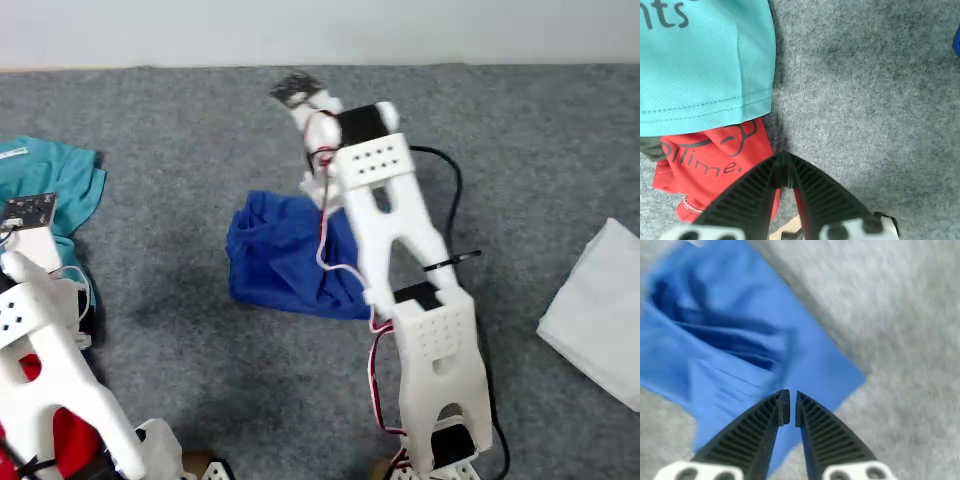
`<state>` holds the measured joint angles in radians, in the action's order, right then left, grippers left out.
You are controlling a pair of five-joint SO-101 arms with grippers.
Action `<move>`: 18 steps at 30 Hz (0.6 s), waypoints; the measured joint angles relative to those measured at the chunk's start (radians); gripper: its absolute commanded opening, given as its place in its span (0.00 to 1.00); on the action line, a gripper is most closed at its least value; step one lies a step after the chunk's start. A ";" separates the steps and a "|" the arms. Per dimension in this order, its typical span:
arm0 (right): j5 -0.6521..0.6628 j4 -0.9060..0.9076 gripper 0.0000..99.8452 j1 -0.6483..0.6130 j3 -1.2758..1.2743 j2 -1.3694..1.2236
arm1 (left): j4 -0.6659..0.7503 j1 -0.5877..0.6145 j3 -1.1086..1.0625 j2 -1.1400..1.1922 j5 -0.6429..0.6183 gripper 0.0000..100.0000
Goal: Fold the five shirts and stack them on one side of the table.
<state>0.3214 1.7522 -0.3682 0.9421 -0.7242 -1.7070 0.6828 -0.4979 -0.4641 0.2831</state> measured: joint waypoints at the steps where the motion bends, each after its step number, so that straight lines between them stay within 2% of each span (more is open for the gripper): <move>1: 0.011 0.000 0.02 0.012 -0.005 0.000 | 0.000 0.000 0.000 0.000 0.000 0.00; 8: 0.040 0.000 0.02 -0.014 -0.008 -0.089 | 0.000 0.000 0.000 0.000 0.000 0.00; 18: 0.041 0.000 0.01 -0.308 -0.008 -0.120 | 0.000 0.000 0.000 0.000 0.000 0.00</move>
<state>0.3629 1.7522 -0.6767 0.9344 -0.8439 -1.7070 0.6828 -0.4979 -0.4641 0.2831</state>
